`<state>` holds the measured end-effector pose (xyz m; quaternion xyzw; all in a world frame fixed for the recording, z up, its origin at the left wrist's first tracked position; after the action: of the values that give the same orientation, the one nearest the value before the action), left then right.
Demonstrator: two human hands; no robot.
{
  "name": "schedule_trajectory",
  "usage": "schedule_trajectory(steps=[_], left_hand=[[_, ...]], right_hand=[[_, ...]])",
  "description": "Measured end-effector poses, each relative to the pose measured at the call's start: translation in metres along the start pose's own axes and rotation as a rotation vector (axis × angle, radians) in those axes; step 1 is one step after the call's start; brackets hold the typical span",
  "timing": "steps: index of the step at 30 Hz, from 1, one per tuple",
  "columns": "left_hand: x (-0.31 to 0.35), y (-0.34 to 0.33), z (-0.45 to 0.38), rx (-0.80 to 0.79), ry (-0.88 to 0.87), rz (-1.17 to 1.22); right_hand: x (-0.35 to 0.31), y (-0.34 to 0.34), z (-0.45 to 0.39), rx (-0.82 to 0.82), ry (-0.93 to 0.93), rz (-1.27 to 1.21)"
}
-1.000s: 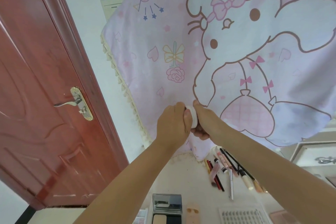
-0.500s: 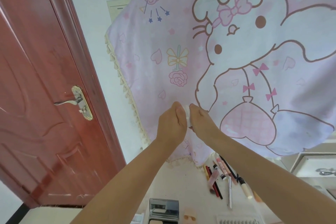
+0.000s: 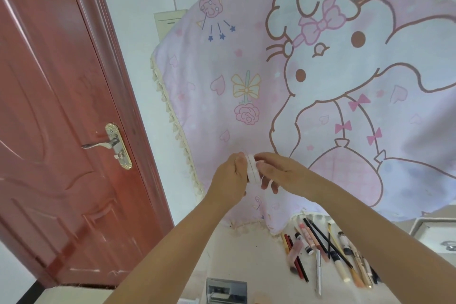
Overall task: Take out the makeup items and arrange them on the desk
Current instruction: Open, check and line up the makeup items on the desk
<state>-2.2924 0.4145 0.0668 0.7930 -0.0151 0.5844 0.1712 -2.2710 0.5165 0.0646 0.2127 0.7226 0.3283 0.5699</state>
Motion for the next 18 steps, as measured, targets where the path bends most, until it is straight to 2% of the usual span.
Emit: schedule_trajectory(steps=[6, 12, 18], left_hand=[[-0.020, -0.010, 0.012, -0.090, 0.165, 0.071], [-0.057, -0.023, 0.027, -0.110, 0.437, 0.346], [-0.100, -0.038, 0.051, -0.136, 0.608, 0.526]], right_hand=[[0.012, -0.007, 0.010, -0.052, 0.013, -0.112], [0.019, -0.016, 0.019, 0.012, 0.124, 0.041], [0.051, -0.046, 0.027, -0.146, 0.046, 0.100]])
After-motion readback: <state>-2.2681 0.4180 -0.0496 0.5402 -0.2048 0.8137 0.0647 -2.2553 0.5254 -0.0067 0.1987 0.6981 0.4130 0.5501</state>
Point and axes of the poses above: each hand's wrist, its own z-axis away from the middle knuckle, its own y-axis out of the back of the hand, x = y × z, the point moved 7 cm from there along -z, towards the middle knuckle, and after that the axes turned 14 degrees about z, right-handed, at the moved point
